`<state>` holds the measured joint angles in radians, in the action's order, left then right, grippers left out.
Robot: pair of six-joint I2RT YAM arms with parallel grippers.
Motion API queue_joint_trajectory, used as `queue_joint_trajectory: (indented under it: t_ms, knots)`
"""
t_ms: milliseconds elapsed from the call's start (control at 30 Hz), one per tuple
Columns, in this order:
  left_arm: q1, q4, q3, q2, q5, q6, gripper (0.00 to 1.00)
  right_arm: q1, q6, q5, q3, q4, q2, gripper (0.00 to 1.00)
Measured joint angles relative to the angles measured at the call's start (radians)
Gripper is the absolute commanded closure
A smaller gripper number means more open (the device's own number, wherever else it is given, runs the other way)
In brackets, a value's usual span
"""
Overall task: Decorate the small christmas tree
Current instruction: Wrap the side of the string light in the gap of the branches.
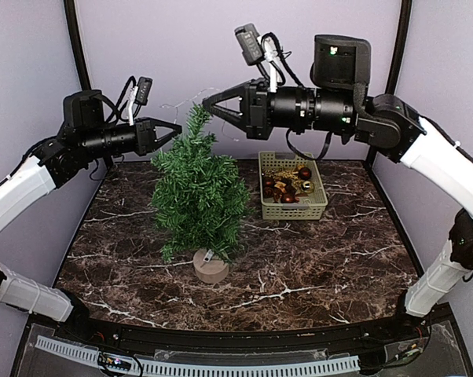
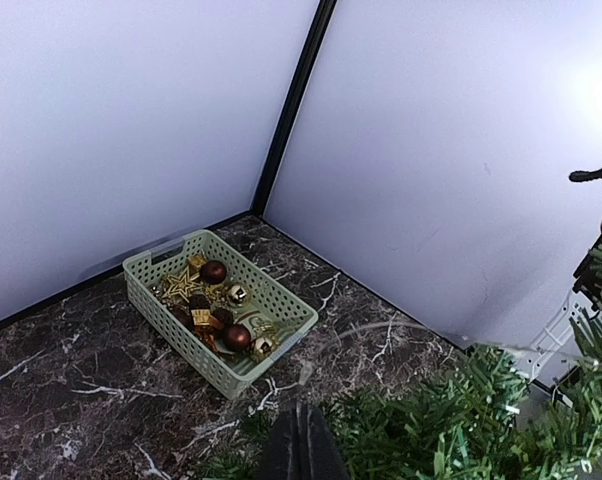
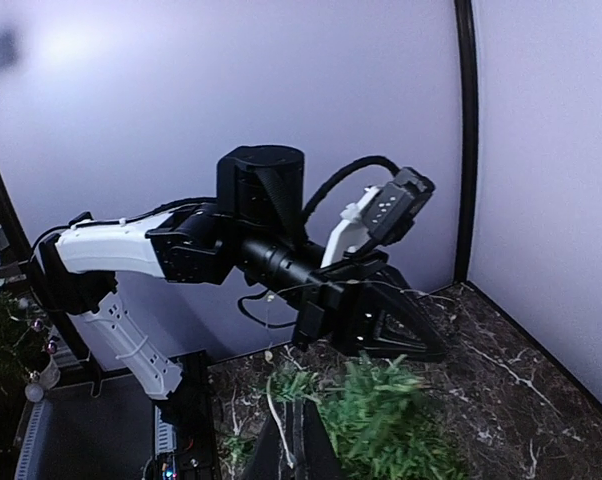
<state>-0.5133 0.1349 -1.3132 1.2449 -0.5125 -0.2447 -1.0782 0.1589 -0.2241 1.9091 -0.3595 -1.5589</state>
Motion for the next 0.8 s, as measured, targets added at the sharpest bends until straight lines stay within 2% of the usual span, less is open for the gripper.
queue_joint_trajectory:
  t_ms: [133, 267, 333, 467, 600, 800]
  knots:
    - [0.000, -0.042, 0.056, -0.034, 0.001, -0.004, 0.97, -0.096, -0.058, 0.031, 0.024, -0.050, -0.030, 1.00]
    - [0.000, -0.073, 0.076, -0.040, 0.001, -0.010, 0.87, -0.166, -0.118, 0.078, 0.053, -0.108, -0.060, 1.00]
    - [0.000, -0.081, 0.082, -0.041, 0.003, -0.014, 0.79, -0.186, -0.137, 0.102, 0.057, -0.129, -0.067, 1.00]
    - [0.000, -0.080, 0.101, -0.060, 0.038, -0.024, 0.55, -0.212, -0.157, 0.158, 0.058, -0.164, -0.077, 1.00]
    - [0.000, -0.035, 0.140, -0.135, 0.135, -0.050, 0.43, -0.223, -0.158, 0.206, 0.056, -0.165, -0.091, 1.00]
    - [0.000, 0.111, 0.174, -0.314, 0.277, -0.119, 0.38, -0.243, -0.158, 0.232, 0.052, -0.161, -0.116, 1.00]
